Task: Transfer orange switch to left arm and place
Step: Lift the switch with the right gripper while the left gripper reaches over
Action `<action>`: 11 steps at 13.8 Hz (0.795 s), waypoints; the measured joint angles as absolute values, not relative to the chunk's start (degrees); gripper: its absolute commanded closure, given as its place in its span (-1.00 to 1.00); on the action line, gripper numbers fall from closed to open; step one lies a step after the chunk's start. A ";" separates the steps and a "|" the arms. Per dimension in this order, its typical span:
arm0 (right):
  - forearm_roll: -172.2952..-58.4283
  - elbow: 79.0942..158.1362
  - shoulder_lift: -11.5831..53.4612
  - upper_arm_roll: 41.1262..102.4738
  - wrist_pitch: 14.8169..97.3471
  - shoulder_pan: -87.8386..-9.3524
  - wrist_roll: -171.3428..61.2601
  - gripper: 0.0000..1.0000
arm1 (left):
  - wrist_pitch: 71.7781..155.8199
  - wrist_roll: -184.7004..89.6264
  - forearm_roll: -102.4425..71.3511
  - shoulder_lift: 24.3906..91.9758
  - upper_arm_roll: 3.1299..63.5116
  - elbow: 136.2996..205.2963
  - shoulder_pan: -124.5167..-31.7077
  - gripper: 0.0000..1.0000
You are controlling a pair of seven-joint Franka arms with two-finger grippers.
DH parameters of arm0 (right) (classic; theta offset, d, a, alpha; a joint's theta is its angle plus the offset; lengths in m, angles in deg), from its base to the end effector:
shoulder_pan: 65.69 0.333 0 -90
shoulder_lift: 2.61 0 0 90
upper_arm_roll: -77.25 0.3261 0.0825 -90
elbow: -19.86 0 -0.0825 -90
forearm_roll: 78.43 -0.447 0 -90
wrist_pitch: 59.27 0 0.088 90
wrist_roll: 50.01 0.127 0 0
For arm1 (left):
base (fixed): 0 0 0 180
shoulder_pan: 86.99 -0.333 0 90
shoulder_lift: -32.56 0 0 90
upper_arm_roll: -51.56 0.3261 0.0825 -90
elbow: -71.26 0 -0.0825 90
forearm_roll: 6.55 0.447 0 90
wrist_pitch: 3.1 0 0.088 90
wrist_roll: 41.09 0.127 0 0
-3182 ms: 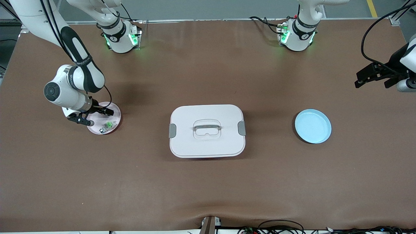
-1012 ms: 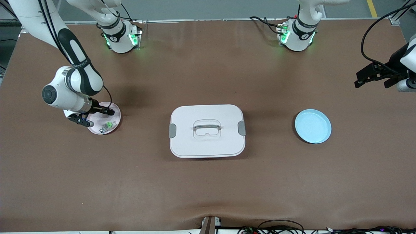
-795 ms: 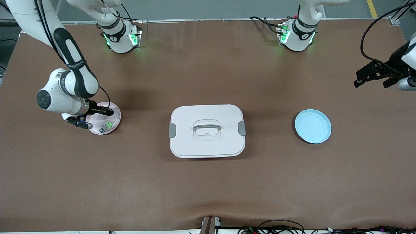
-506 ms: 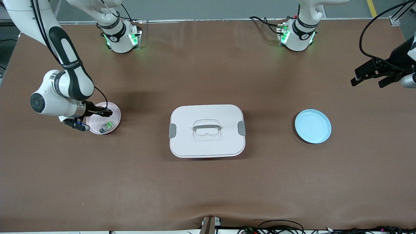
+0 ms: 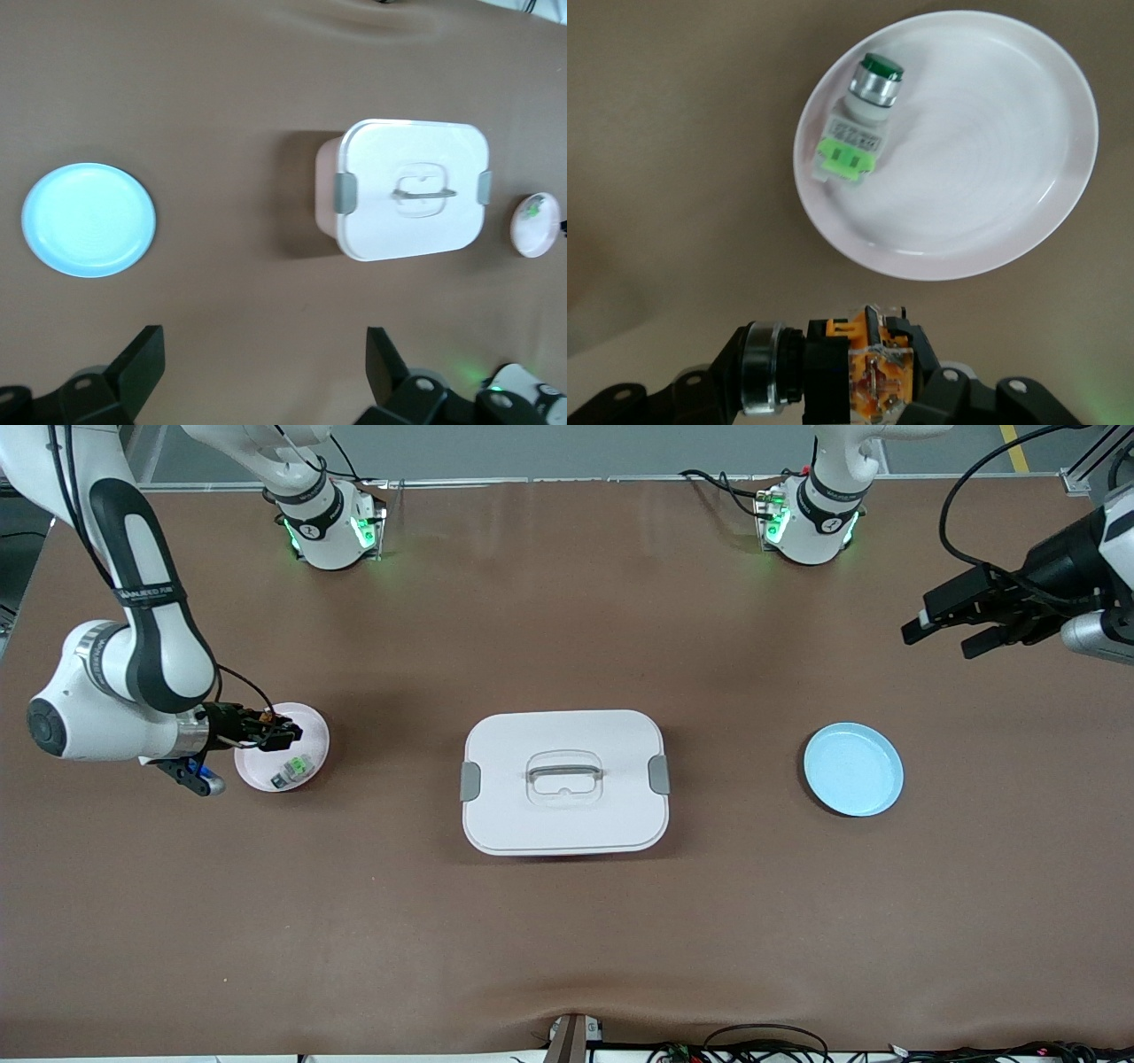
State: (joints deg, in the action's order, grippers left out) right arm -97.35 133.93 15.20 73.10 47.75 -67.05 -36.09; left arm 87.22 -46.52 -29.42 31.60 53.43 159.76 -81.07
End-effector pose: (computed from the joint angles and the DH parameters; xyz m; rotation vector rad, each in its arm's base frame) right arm 0.5963 -0.0265 0.2327 -2.7452 0.7119 0.6454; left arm 0.6087 -0.0922 0.6494 2.7392 0.0227 0.0204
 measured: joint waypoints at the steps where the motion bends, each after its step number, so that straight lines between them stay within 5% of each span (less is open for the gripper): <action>1: -97.70 132.70 15.19 73.09 46.22 -67.05 -35.57 1.00 | 87.35 -47.18 -29.57 31.75 52.59 159.76 -80.93 -1.00; 11: -103.48 125.40 15.20 74.13 40.97 -62.72 -20.53 1.00 | 97.01 -59.56 -33.63 36.02 42.18 159.71 -80.37 -1.00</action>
State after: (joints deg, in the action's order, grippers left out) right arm -103.48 125.40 15.20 74.13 40.97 -62.72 -20.53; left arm 97.01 -59.56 -33.63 36.02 42.18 159.71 -80.37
